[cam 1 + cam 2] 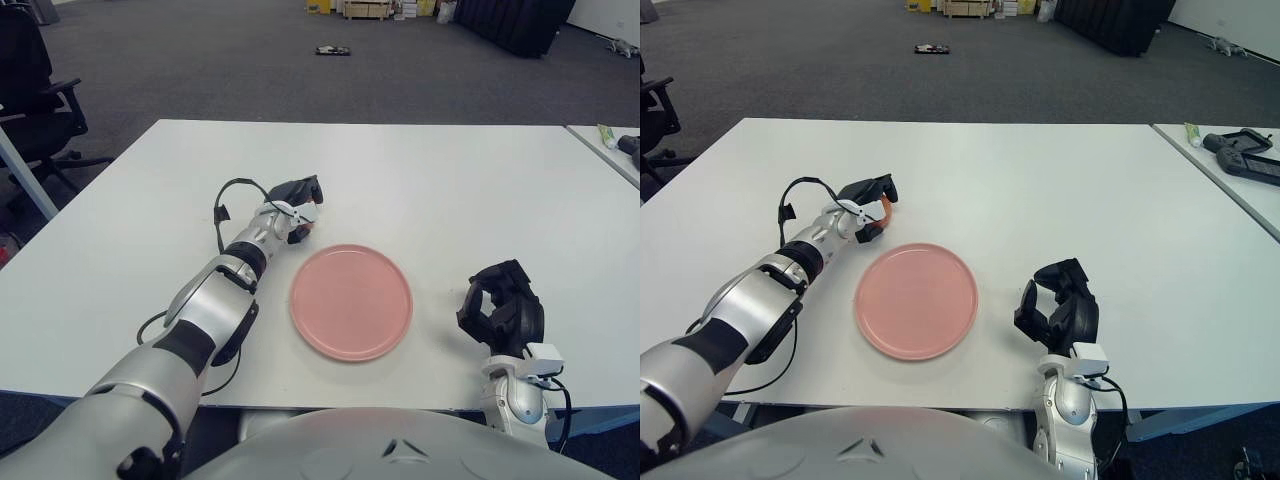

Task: Put the apple into the plate.

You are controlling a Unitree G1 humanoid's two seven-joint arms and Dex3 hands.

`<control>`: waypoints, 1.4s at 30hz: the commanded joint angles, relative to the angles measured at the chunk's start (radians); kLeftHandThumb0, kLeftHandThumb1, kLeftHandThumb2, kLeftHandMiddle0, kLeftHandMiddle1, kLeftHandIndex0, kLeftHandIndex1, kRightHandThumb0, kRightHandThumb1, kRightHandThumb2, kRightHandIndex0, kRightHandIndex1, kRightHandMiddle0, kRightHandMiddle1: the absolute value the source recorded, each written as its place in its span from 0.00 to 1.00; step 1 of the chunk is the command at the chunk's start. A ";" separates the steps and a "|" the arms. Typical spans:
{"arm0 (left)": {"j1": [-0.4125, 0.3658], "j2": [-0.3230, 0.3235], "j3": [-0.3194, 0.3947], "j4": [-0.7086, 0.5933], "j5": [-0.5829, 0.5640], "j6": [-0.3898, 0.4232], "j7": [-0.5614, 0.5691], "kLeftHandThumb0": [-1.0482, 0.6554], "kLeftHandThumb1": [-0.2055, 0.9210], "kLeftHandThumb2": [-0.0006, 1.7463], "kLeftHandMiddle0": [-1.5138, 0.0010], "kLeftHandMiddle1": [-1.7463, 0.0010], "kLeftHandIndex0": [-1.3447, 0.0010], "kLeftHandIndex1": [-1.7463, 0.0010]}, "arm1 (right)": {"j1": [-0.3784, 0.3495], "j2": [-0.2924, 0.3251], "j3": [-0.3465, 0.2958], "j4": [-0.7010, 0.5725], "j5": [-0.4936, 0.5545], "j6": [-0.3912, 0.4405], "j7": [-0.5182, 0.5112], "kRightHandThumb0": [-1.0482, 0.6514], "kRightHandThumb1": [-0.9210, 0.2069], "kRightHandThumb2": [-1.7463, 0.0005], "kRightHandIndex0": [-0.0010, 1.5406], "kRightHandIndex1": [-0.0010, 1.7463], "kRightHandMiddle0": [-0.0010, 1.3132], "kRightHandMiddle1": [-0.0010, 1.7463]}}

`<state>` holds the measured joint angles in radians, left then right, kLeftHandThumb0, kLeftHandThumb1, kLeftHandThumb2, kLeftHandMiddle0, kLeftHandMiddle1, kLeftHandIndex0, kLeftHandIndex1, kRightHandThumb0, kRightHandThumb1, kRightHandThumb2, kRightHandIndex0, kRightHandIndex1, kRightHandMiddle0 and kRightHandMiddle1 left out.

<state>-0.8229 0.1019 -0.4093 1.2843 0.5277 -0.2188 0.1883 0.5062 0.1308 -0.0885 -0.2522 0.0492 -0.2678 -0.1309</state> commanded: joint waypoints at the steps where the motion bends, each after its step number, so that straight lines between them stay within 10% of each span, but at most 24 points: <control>1: 0.020 0.007 0.038 -0.027 -0.046 -0.024 -0.055 0.62 0.19 0.92 0.40 0.11 0.54 0.00 | -0.007 0.006 -0.004 -0.013 0.012 -0.010 0.002 0.36 0.44 0.32 0.72 1.00 0.40 1.00; 20: 0.093 0.037 0.108 -0.208 -0.122 -0.112 -0.100 0.61 0.24 0.89 0.43 0.09 0.57 0.00 | -0.014 -0.001 -0.004 -0.005 0.001 -0.012 0.000 0.35 0.45 0.31 0.73 1.00 0.41 1.00; 42: 0.311 0.068 0.197 -0.779 -0.217 -0.024 -0.205 0.62 0.23 0.90 0.44 0.07 0.56 0.00 | -0.021 0.003 -0.003 0.003 0.005 -0.014 0.000 0.36 0.44 0.32 0.72 1.00 0.40 1.00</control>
<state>-0.5442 0.1545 -0.2306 0.6327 0.3268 -0.2553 0.0045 0.4981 0.1295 -0.0891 -0.2518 0.0565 -0.2681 -0.1283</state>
